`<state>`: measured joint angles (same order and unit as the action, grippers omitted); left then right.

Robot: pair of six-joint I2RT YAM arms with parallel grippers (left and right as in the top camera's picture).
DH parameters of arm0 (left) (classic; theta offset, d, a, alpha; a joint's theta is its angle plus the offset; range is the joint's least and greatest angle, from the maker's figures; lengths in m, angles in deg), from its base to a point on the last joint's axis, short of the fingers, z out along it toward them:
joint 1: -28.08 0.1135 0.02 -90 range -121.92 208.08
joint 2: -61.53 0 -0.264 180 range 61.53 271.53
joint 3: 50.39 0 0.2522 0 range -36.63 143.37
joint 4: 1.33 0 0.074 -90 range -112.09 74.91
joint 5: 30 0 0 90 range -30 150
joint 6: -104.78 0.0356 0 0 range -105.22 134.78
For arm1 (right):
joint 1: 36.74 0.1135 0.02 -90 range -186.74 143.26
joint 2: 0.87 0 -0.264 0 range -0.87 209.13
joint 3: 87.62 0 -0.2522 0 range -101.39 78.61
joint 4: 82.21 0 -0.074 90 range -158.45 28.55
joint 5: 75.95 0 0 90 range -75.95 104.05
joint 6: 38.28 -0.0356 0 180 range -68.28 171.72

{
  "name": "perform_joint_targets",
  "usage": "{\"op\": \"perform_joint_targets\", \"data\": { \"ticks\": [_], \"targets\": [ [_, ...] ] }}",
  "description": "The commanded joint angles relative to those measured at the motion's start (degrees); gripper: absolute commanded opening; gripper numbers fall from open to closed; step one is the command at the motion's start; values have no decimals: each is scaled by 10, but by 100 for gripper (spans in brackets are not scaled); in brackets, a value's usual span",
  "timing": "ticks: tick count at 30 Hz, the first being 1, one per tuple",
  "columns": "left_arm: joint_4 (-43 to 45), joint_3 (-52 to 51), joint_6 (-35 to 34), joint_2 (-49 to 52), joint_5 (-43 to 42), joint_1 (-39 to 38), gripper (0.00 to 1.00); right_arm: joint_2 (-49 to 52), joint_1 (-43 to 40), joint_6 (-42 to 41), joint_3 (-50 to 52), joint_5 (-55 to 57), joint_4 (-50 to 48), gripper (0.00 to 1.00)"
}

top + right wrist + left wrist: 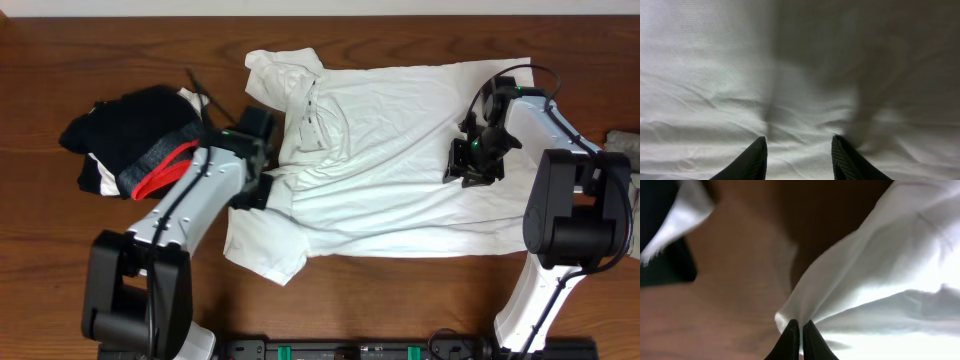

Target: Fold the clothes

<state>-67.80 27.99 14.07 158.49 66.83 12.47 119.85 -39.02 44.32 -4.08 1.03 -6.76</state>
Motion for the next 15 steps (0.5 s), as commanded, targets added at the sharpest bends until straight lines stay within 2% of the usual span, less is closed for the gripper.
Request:
{"op": "perform_joint_targets", "data": {
  "ticks": [1, 11, 13, 15],
  "targets": [
    [-18, -3, -38, 0, 16, 29, 6, 16, -2, -2, 19, 39, 3, 41],
    [-90, -3, -117, 0, 50, 91, 6, 16, -5, -3, 19, 47, 8, 42],
    [-95, -3, -125, 0, 50, 98, 26, 16, -6, -3, 19, 47, 8, 42],
    [-96, -2, -125, 0, 48, 99, 34, 16, -7, -3, 19, 47, 8, 43]
  ]
}}
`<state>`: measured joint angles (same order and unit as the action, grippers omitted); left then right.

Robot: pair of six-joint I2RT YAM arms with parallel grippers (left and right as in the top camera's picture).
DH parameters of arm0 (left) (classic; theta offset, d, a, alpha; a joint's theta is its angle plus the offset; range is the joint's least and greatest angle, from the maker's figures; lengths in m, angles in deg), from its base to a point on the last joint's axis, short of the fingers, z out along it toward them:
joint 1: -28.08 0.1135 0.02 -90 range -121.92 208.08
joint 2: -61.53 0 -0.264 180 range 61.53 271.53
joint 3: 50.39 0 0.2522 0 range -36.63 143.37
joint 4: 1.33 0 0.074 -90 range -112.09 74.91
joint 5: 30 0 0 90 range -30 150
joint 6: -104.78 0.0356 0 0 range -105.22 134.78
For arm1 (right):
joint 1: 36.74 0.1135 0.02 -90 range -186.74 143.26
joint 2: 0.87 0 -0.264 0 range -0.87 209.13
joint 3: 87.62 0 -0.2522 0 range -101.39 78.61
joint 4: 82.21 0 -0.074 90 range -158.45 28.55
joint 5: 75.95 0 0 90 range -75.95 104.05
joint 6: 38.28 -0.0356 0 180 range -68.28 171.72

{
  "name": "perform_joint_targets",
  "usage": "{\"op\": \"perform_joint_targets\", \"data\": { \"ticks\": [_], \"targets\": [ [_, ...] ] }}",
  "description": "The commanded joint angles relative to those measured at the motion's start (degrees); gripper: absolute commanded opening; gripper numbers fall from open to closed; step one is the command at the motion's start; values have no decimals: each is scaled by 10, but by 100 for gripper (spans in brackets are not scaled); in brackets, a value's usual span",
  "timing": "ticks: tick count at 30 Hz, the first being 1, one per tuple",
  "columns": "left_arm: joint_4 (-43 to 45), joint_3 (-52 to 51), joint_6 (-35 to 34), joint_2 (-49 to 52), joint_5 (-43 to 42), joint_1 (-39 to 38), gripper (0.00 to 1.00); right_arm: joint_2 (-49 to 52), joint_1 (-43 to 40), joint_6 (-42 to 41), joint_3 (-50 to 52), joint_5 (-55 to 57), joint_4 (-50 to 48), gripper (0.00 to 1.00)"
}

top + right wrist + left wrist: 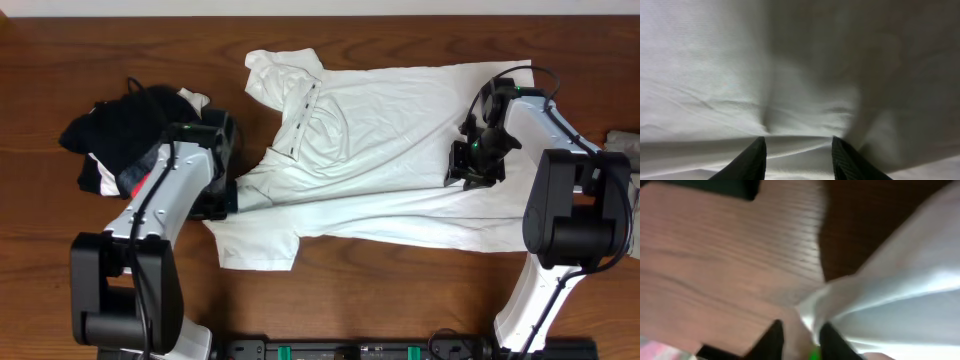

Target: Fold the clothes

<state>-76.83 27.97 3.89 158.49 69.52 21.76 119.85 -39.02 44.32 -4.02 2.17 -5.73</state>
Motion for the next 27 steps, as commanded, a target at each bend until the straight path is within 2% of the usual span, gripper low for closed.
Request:
{"op": "perform_joint_targets", "data": {
  "ticks": [1, 7, 11, 19, 27],
  "targets": [
    [-3, 0, -23, -1, 21, 5, 39, 15, -7, -2, 19, 35, -2, 43],
    [71, 17, 45, -10, -58, -27, 48, 16, -8, -3, 19, 35, -2, 46],
    [150, 17, 89, -10, -94, -71, 47, 16, -7, -3, 19, 35, -1, 46],
    [289, 12, 204, 27, -96, -165, 47, 16, -7, -9, 19, 35, -2, 47],
    [364, 12, 258, 84, -57, -179, 47, 16, -7, -9, 19, 35, -2, 47]
  ]
}}
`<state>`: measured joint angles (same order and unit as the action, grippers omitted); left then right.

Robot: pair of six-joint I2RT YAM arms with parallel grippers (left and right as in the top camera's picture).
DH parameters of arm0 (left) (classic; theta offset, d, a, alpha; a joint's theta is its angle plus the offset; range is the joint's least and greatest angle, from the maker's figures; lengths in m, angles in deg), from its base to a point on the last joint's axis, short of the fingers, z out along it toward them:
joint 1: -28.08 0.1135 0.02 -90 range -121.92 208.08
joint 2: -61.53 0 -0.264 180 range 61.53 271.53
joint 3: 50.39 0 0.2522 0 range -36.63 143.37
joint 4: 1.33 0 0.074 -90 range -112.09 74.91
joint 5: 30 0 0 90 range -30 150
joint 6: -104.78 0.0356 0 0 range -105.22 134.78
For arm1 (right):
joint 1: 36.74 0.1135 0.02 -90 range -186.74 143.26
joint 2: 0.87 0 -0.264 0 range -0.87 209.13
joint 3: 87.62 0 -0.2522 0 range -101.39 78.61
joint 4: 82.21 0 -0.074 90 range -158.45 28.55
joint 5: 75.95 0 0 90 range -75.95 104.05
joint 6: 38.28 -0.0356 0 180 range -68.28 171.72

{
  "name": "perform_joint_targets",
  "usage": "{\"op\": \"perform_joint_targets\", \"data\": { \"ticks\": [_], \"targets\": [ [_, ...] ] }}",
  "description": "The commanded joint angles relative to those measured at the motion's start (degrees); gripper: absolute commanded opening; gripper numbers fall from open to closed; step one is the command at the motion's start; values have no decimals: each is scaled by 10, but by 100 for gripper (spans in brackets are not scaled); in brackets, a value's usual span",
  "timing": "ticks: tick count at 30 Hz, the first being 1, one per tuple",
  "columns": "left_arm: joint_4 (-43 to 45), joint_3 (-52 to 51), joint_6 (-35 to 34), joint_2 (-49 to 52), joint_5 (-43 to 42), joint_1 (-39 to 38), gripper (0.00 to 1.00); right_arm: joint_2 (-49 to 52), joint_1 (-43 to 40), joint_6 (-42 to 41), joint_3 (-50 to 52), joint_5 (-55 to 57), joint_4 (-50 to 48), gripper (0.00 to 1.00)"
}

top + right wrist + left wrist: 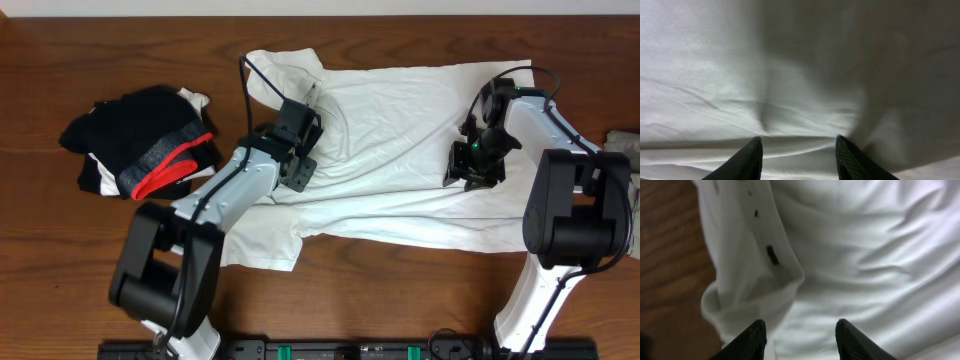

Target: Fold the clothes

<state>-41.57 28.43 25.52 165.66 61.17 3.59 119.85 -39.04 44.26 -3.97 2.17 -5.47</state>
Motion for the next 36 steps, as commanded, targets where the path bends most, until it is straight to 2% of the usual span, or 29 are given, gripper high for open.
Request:
{"op": "perform_joint_targets", "data": {
  "ticks": [1, 5, 7, 9, 10, 11, 14, 16, 23, 27, 31, 36],
  "targets": [
    [18, 7, 50, 16, 31, 3, 47, 16, -7, -9, 18, 35, -4, 47],
    [40, 7, 56, 31, 60, 3, 45, 16, -7, -9, 18, 35, -4, 46],
    [46, 7, 58, 34, 62, 4, 36, 16, -7, -9, 18, 35, -4, 46],
    [50, 7, 59, 34, 72, 6, 21, 16, -7, -9, 18, 35, -4, 46],
    [50, 8, 59, 34, 87, 7, 10, 16, -7, -9, 18, 35, -4, 46],
    [50, 8, 56, 34, 109, 7, 6, 16, -7, -9, 18, 35, -4, 46],
    [47, 9, 44, 33, 186, 10, 6, 16, -7, -9, 18, 35, -4, 46],
    [47, 10, 44, 28, 204, 14, 6, 16, -7, -9, 18, 35, -4, 46],
    [40, 10, 23, 10, 183, 41, 6, 16, -7, -9, 18, 35, -4, 46],
    [18, 10, 23, 5, 117, 35, 17, 15, -7, -9, 18, 35, -4, 46],
    [6, 11, 23, -14, 113, 8, 34, 16, -7, -9, 18, 35, -4, 46],
    [4, 11, 23, -39, 113, -29, 38, 15, -7, -9, 18, 35, -4, 46]
  ]
}}
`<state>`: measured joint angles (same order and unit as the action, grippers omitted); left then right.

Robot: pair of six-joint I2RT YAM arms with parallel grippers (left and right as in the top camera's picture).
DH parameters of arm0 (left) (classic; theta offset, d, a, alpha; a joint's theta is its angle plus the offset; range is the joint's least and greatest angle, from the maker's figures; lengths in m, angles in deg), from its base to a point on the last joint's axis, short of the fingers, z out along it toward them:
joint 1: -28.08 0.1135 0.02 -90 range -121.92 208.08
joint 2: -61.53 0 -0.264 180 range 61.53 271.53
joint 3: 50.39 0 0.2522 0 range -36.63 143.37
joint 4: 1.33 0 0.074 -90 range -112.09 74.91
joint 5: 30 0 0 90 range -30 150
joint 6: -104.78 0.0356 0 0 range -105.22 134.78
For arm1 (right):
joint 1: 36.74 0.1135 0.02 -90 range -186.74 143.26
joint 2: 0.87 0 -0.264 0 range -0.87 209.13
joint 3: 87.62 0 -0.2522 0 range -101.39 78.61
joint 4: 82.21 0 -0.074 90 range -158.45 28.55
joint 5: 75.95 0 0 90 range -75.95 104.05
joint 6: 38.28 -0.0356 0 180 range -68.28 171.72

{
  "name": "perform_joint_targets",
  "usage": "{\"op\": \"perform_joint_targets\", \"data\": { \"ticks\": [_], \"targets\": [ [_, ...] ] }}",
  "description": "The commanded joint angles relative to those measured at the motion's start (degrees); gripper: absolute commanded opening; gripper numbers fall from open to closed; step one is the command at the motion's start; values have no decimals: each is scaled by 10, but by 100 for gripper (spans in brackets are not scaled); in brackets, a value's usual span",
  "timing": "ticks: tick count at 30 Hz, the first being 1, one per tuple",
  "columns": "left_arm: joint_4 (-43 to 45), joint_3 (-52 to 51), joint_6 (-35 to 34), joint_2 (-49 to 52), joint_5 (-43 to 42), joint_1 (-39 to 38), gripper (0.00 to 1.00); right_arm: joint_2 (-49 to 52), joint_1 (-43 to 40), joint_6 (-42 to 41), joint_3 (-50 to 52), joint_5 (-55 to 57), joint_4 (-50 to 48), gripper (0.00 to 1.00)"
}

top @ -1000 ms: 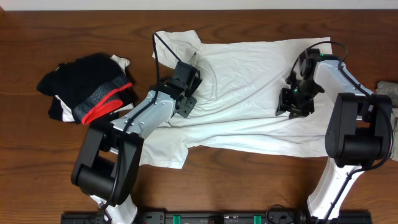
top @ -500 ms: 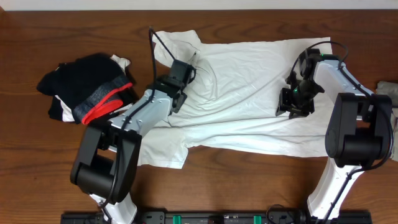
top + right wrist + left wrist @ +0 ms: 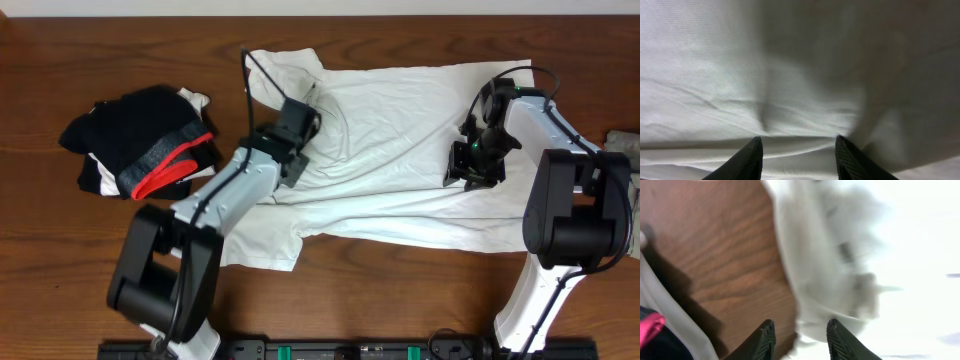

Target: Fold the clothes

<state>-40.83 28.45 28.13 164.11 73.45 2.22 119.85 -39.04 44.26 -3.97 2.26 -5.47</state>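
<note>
A white polo shirt (image 3: 390, 140) lies spread across the brown table, collar to the left, one sleeve (image 3: 265, 240) hanging toward the front edge. My left gripper (image 3: 290, 160) is open over the shirt's collar edge (image 3: 830, 270), where cloth meets bare wood; its fingers (image 3: 765, 339) hold nothing. My right gripper (image 3: 468, 172) is open, pressed down on the shirt's right part, with white cloth (image 3: 790, 80) filling its view.
A heap of dark clothes (image 3: 135, 150) with a red band lies at the table's left. A grey thing (image 3: 625, 145) pokes in at the right edge. Bare wood (image 3: 715, 255) shows left of the collar.
My left gripper has shifted slightly left, from over the button placket to the collar edge beside bare wood. It is still open. The right gripper and the shirt lie as before.
My left gripper was first shut on the shirt's left edge near the sleeve. Half a second later it stood open farther left, the sleeve area drawn out that way. Then it hovered open over the placket, and now by the collar. The right gripper stayed pressed on the cloth throughout.
</note>
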Motion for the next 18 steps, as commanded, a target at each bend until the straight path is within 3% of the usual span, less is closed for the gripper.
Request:
{"op": "perform_joint_targets", "data": {
  "ticks": [1, 18],
  "targets": [
    [-3, 10, -3, -22, -10, -20, 38, 16, -7, -9, 18, 34, -4, 47],
    [25, 7, 51, 61, -14, -25, 40, 16, -7, -9, 18, 34, -3, 46]
  ]
}}
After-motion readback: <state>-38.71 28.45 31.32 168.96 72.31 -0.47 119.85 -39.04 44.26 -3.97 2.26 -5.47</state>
